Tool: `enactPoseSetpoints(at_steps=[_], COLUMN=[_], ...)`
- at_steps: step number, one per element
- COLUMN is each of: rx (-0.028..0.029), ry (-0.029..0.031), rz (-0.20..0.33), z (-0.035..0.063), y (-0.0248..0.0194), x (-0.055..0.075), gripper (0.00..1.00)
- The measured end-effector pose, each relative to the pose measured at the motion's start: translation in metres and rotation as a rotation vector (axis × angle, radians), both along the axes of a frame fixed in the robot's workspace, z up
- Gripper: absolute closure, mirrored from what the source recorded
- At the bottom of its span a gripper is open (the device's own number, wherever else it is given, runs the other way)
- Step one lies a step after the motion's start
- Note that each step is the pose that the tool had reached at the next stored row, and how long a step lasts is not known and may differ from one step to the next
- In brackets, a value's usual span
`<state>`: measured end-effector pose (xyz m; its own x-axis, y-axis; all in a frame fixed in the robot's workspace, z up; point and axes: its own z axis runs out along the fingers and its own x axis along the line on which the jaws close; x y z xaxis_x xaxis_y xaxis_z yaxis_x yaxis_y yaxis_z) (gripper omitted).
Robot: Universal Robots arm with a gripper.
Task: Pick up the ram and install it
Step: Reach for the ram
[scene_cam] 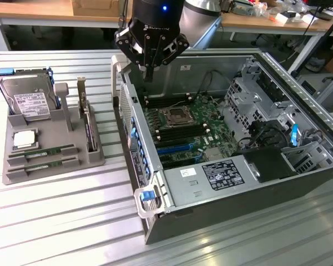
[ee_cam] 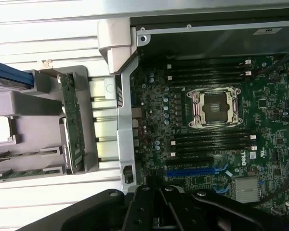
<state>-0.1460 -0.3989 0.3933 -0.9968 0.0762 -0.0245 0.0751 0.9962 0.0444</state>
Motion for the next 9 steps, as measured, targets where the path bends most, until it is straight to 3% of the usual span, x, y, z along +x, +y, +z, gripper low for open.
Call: enactPoseSetpoints(at_steps=[9], rx=[0.0000], ry=[0.0001], rz=[0.000], z=[0.0000], y=[0.0000], x=[-0.0043], gripper=[0.89])
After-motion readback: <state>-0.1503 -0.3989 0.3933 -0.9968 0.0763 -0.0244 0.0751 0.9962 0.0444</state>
